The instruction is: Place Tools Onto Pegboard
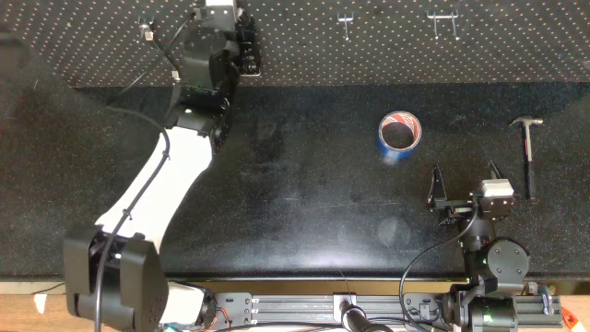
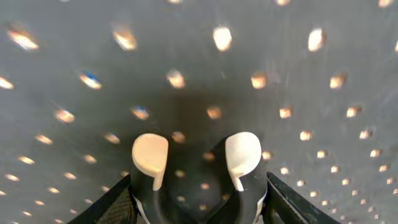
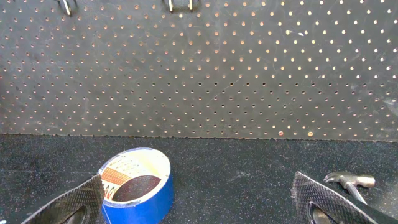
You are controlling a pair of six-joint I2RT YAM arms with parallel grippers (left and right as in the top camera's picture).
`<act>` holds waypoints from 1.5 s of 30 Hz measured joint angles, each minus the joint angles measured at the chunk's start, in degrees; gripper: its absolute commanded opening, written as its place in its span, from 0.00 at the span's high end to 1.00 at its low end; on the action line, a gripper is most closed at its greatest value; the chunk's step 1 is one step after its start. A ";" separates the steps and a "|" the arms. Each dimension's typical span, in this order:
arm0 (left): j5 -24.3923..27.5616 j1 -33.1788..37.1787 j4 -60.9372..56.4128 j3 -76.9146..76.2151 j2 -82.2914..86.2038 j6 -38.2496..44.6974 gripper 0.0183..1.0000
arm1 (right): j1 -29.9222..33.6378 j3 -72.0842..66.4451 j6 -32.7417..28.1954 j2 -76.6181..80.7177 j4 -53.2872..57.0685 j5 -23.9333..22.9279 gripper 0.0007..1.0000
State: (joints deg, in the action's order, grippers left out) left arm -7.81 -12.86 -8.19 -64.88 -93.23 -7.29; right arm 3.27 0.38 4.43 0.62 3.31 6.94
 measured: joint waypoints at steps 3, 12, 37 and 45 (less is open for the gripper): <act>0.22 -0.31 1.81 -0.09 -0.74 0.00 0.15 | 0.00 0.00 0.00 0.00 0.00 0.00 0.02; 1.90 -1.05 4.42 -0.35 -1.16 0.00 0.00 | 0.00 0.00 0.00 0.00 0.00 0.00 0.02; 9.33 17.90 -6.03 38.03 42.40 -0.02 0.00 | 0.00 0.00 0.00 0.00 -0.02 0.00 0.02; 11.58 21.29 -6.05 52.30 61.59 0.00 0.00 | 0.00 0.00 0.00 0.00 -0.02 0.00 0.02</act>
State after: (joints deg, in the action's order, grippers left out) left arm 3.77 8.43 -14.24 -12.58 -31.64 -7.29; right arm 3.27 0.38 4.43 0.62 3.29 6.94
